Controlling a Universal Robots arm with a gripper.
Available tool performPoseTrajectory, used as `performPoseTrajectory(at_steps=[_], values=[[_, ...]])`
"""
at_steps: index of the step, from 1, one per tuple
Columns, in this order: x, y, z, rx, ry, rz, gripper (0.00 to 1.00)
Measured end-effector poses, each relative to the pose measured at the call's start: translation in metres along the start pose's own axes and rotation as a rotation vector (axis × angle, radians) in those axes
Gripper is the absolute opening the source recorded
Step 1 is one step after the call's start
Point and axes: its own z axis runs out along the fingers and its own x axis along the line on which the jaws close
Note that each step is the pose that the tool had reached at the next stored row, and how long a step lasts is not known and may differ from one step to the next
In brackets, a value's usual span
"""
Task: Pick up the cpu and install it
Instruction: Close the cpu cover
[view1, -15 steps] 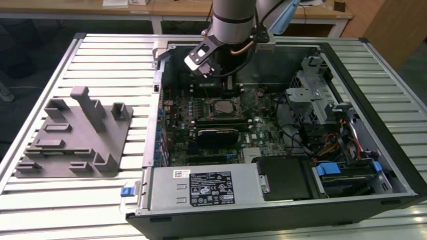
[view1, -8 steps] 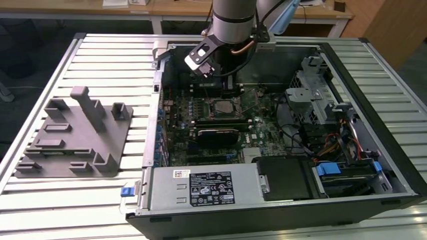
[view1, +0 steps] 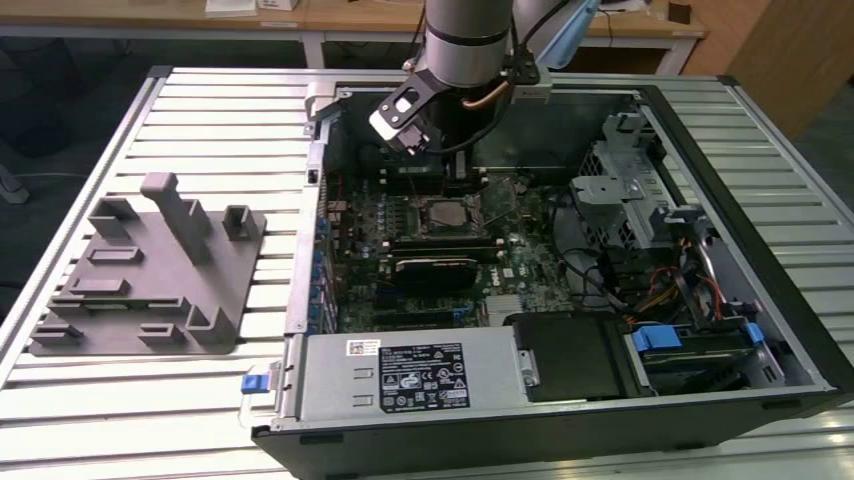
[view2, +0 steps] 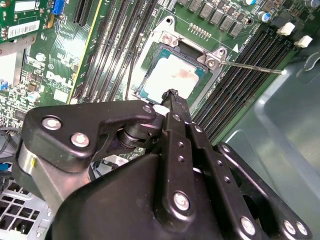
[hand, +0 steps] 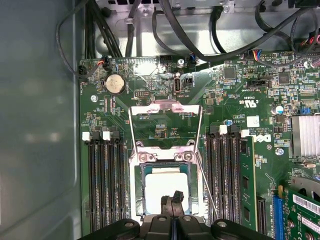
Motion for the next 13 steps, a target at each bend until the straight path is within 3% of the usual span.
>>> performPoseTrajectory(at_steps=[13], values=[[0.0005,0.0008,-0.0256,-0.0002,0.0003,0.0,0.11]])
